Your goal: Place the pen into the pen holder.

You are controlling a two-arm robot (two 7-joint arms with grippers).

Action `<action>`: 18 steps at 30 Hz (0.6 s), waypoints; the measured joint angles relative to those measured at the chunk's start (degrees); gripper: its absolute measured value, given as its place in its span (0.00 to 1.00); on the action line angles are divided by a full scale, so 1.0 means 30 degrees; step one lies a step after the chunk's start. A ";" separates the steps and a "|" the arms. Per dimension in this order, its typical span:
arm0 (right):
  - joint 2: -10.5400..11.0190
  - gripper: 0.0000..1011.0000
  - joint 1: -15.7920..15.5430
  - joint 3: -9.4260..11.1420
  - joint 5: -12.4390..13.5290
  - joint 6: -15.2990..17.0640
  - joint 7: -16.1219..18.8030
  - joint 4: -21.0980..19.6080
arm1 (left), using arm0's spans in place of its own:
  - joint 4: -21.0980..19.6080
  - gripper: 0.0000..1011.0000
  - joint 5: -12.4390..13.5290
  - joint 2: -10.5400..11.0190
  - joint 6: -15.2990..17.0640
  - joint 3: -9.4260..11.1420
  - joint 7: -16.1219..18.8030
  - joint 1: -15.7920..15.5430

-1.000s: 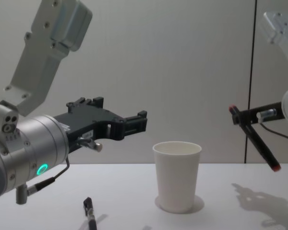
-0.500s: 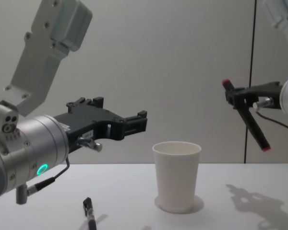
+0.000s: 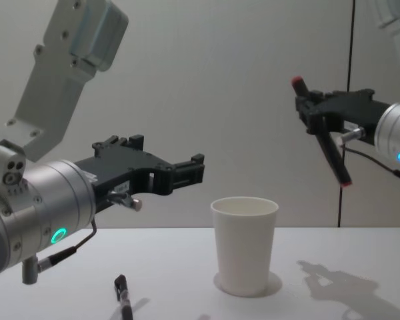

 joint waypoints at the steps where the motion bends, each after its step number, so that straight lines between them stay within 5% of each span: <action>1: -0.0040 0.18 0.0006 -0.0042 -0.0009 -0.0329 -0.0005 0.0148 | 0.0001 0.99 0.0000 0.0000 0.0001 0.0001 0.0000 0.0000; 5: -0.0267 0.18 0.0176 -0.0248 -0.0083 -0.2511 -0.0032 0.0965 | 0.0000 0.99 0.0001 0.0000 0.0000 0.0000 -0.0001 0.0000; 18: -0.0956 0.18 0.0944 -0.0723 -0.0085 -0.6572 0.0081 0.3413 | 0.0000 0.99 0.0001 0.0000 0.0000 0.0000 -0.0001 0.0001</action>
